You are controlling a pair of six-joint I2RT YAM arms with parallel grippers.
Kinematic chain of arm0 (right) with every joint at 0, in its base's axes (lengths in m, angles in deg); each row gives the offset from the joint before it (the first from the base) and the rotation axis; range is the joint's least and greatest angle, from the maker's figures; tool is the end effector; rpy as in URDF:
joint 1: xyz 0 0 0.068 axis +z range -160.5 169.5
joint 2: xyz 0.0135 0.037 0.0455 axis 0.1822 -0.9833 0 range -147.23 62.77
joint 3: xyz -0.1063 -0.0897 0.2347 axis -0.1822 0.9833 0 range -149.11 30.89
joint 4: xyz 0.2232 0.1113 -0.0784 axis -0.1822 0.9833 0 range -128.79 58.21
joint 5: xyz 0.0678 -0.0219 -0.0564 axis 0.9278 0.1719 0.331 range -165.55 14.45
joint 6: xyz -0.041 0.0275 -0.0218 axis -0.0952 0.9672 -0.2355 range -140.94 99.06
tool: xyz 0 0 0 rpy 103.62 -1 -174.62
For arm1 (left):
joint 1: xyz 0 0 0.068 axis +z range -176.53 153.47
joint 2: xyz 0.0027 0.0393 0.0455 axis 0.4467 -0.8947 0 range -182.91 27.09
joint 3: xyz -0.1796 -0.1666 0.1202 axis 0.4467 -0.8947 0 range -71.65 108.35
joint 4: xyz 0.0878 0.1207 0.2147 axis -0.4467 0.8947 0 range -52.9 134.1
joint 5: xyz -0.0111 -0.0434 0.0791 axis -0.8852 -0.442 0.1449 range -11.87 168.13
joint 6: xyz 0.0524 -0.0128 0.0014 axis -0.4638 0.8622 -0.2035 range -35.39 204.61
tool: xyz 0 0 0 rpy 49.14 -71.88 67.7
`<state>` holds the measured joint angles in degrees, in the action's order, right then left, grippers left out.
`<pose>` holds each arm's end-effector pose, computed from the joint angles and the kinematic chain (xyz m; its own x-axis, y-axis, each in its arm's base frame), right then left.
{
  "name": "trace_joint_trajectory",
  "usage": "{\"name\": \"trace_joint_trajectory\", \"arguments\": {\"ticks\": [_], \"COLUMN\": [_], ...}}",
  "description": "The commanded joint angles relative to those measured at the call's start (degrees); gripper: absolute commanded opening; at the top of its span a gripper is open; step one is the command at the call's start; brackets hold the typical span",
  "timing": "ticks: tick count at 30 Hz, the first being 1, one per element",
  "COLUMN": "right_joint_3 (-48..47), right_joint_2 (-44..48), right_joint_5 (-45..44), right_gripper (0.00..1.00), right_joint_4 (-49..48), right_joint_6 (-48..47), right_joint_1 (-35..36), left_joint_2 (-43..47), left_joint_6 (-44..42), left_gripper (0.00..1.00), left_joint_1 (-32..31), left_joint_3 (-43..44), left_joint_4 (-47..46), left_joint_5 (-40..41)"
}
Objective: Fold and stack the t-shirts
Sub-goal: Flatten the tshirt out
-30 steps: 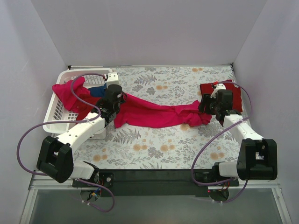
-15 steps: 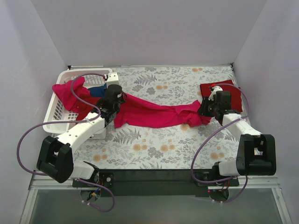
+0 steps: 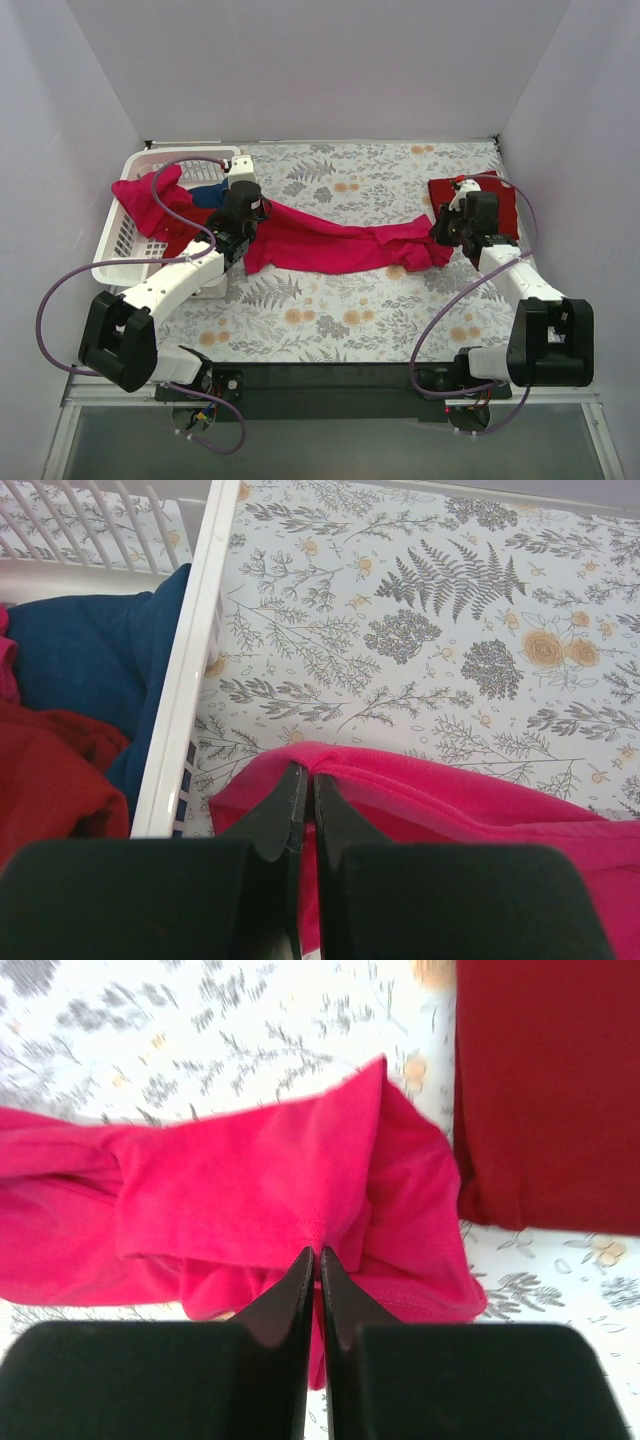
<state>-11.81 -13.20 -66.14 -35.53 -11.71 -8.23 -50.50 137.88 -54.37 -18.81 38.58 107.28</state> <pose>0.2809 0.0169 0.2204 -0.6144 0.1341 -0.7775 -0.0727 0.9716 0.2250 0.2779 -0.1271 0.2768 -0.2508 -0.6591 -0.7090 -0.3003 0.7493 -0.5903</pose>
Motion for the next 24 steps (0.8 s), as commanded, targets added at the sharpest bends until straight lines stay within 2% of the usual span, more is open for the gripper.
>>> {"name": "trace_joint_trajectory", "arguments": {"ticks": [1,13,20,24], "right_joint_3": [-4.7,-17.7,-26.6,-31.0], "right_joint_2": [5.8,18.2,25.8,27.2], "right_joint_5": [-1.1,-7.7,-9.0,-6.6], "right_gripper": [0.01,0.01,0.01,0.01], "right_joint_4": [-1.7,1.7,4.4,7.4], "right_joint_6": [-1.4,-5.7,-7.4,-8.8], "right_joint_1": [-0.2,-0.3,-0.3,-0.3], "left_joint_2": [1.4,10.2,18.9,23.1], "left_joint_6": [-1.2,-4.1,-4.9,-4.5], "left_gripper": [0.00,0.00,0.00,0.00], "left_joint_1": [0.9,2.2,2.3,2.3], "left_joint_3": [0.4,5.6,10.5,11.4], "left_joint_4": [-0.4,-1.1,-1.1,-1.0], "left_joint_5": [1.1,-1.1,-9.5,-16.0]}}
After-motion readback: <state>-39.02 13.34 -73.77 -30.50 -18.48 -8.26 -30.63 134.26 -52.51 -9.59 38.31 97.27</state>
